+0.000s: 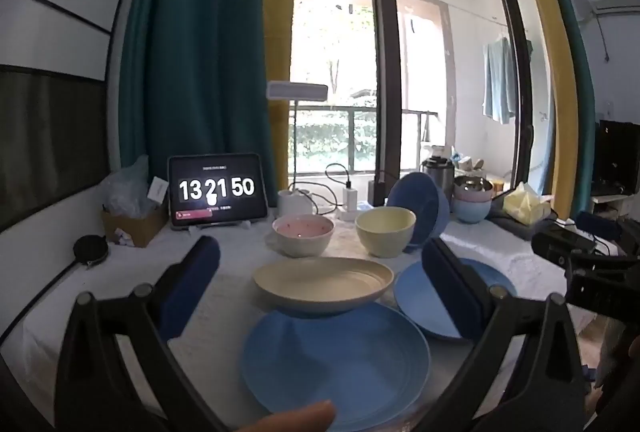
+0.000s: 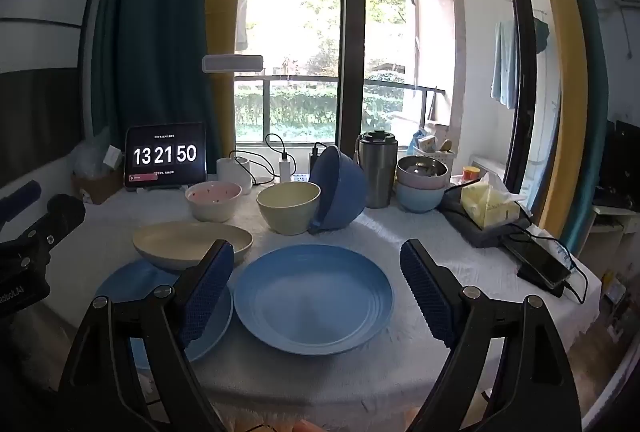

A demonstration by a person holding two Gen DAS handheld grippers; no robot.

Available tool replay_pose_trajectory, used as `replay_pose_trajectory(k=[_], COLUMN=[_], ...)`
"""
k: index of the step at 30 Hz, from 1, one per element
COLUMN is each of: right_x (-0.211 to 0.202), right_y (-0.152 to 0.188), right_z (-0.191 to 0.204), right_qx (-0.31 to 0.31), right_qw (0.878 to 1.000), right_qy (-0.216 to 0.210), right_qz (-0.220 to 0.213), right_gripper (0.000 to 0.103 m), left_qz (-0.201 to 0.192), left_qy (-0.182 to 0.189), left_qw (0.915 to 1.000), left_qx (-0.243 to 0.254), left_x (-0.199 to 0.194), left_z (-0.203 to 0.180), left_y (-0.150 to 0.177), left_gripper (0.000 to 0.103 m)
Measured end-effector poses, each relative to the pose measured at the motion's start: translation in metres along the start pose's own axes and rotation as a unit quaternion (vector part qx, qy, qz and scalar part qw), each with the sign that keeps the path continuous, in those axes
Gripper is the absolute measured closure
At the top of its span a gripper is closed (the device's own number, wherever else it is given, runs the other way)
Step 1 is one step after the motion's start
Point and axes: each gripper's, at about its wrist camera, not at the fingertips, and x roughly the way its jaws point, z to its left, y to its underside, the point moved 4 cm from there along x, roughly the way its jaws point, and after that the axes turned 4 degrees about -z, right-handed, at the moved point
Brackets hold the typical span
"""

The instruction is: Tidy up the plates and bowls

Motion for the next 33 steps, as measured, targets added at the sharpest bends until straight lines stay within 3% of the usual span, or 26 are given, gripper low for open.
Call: replay_pose_trajectory(k=[2,5,33], right_x=[0.0,0.0,-0.002], right_y=[0.0,-0.001,-0.004], right_z=[0.0,-0.001,-0.001], right_qx=[0.02,0.018,0.016], right_qw=[1.0,1.0,1.0], right_qy=[-0.005,-0.006,-0.004], right_qz=[0.002,-0.002,-0.006], right_gripper=[0.015,0.015,0.015], left_qz=[0.007,-0.005,-0.012], left_qy=[-0.001,-0.006,-0.006], left_qw=[0.9999,0.9996,0.9996], left_qx=[-0.01,0.026,0.026], left_x=[0.003,-0.002,-0.006], left_z=[0.012,-0.003,0.0], left_y=[-0.006,-0.004,-0.009], left_gripper=[0.001,0.001,0.001])
